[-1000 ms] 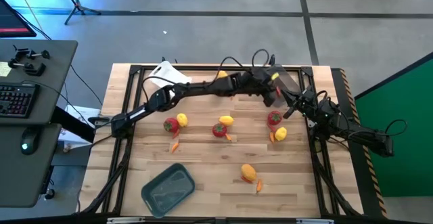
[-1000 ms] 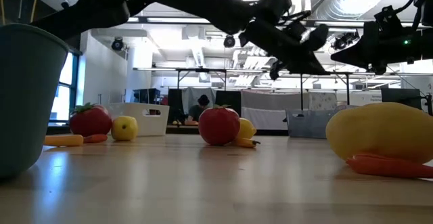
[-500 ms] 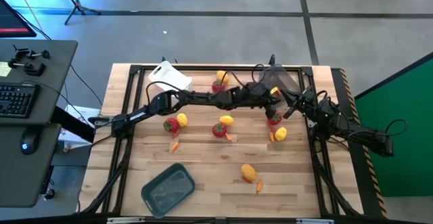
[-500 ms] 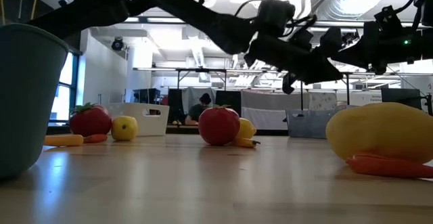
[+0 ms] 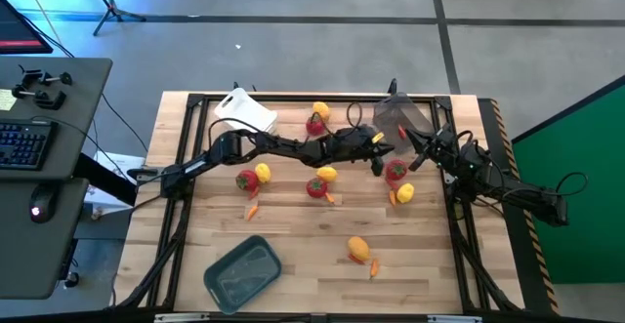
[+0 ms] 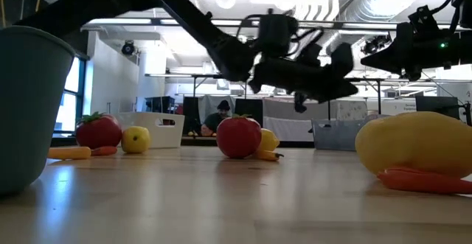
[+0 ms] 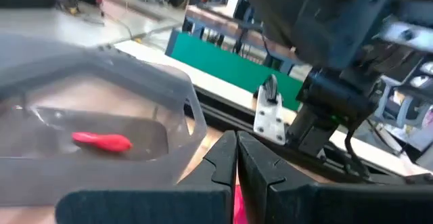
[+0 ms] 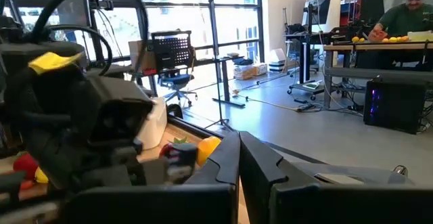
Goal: Sort produce into baskets
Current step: Put the orange chili pepper into the black transparent bin
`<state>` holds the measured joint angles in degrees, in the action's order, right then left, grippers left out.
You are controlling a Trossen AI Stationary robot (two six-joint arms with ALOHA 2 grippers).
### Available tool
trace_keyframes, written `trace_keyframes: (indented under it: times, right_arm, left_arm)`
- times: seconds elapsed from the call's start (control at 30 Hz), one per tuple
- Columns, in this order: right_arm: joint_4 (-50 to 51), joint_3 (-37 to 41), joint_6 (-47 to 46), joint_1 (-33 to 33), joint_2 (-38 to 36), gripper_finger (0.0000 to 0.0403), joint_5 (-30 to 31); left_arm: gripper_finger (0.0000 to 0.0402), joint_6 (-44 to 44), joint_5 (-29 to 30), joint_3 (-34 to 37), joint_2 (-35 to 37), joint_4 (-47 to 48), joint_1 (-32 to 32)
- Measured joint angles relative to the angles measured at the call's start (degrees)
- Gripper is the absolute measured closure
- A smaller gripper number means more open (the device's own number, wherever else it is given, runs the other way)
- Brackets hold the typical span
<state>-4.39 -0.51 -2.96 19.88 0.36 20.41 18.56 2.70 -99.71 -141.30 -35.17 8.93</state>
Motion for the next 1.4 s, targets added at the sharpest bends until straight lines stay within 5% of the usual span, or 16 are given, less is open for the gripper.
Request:
trace_keyframes:
  times: [0.17,0.47,0.67,0.97,1.17,1.4]
  right_arm:
    - [-0.26,0.0,-4.22,0.0,0.0,0.0402,-0.02]
    - [-0.63,-2.65,-14.86,-0.05,-0.04,0.0402,-0.28]
    - [3.4,-3.5,-12.28,-0.05,0.07,0.0402,-7.36]
    - [6.94,-3.63,-26.86,-0.86,1.2,0.0398,-17.61]
    - [18.82,-12.25,-21.54,-5.43,5.3,0.0355,-17.09]
    - [39.15,-25.65,-26.39,-10.7,21.89,0.0309,-15.89]
  left_arm:
    - [0.0401,0.17,1.79,13.67,5.76,-8.31,-0.35]
    - [0.0401,-2.45,3.05,33.47,24.67,-7.22,-0.42]
    - [0.0401,1.93,3.84,45.46,37.27,-3.5,-1.1]
    - [0.0401,7.68,6.93,61.8,54.84,6.17,-3.39]
    - [0.0401,12.04,11.17,69.84,64.92,11.57,-3.41]
    - [0.0401,11.55,13.54,71.92,72.29,17.82,-2.99]
